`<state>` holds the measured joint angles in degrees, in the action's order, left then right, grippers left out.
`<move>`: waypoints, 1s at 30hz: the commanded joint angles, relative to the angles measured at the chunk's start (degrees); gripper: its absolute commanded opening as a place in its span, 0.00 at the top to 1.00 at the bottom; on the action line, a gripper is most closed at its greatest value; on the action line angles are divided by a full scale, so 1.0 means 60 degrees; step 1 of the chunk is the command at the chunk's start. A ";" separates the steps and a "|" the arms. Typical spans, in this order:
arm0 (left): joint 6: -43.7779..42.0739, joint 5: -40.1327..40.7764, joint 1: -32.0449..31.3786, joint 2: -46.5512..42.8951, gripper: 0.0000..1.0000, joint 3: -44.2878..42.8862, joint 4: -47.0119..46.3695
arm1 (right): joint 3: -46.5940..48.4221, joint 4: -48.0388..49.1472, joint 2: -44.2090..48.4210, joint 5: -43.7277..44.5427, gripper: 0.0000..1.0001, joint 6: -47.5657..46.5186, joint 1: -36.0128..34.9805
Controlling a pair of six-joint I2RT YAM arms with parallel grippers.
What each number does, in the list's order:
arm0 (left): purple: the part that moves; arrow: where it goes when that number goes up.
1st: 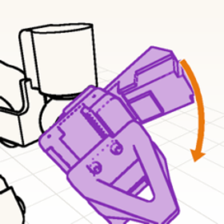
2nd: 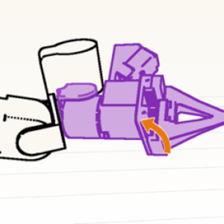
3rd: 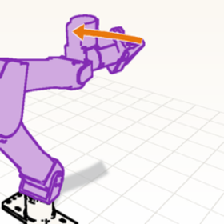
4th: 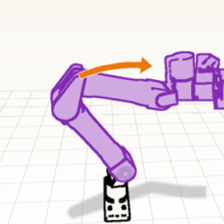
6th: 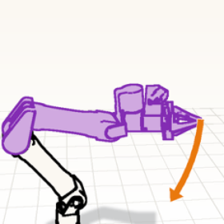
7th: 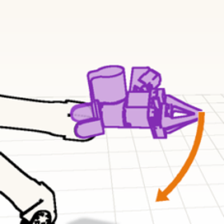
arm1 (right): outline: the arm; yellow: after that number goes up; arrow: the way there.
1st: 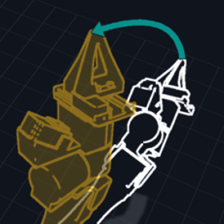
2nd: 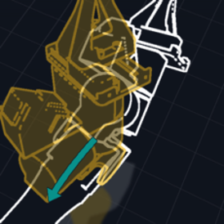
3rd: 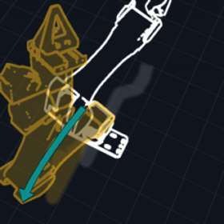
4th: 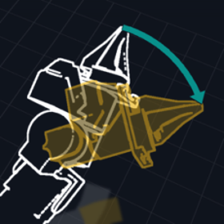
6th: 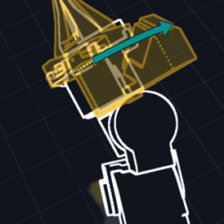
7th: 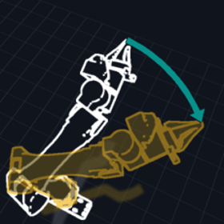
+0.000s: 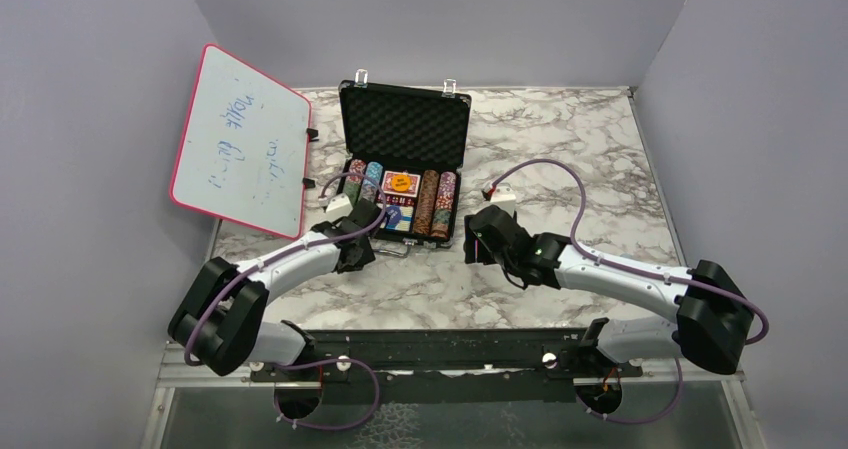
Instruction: Pack up texas hold em set
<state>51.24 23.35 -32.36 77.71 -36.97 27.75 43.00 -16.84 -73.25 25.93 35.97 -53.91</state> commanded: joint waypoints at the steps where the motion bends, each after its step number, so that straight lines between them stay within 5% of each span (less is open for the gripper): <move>1: 0.0904 -0.1435 -0.0564 -0.0193 0.56 0.0410 0.1692 | 0.0106 -0.0202 0.0279 0.0206 0.35 0.0083 0.0020; 9: 0.0746 -0.1060 -0.1175 -0.0948 0.58 0.0076 0.1794 | 0.0107 -0.0181 0.0341 -0.0426 0.35 0.0071 0.0021; 17: 0.0204 -0.0555 -0.1835 -0.1395 0.58 -0.0205 0.1680 | 0.0425 0.0653 -0.0024 -0.2908 0.34 -0.0337 0.0035; 24: -0.0032 -0.0115 -0.1857 -0.1546 0.53 -0.0109 0.1667 | 0.1076 0.0675 -0.0971 -0.3211 0.34 -0.0121 0.0035; 30: -0.1301 -0.0744 -0.1902 -0.2391 0.57 0.0125 0.0437 | 0.1528 0.1224 -0.1653 -0.4290 0.34 0.0031 0.0043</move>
<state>49.60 20.12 -43.27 67.94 -36.73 36.71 48.99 -13.19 -80.64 6.79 35.27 -53.89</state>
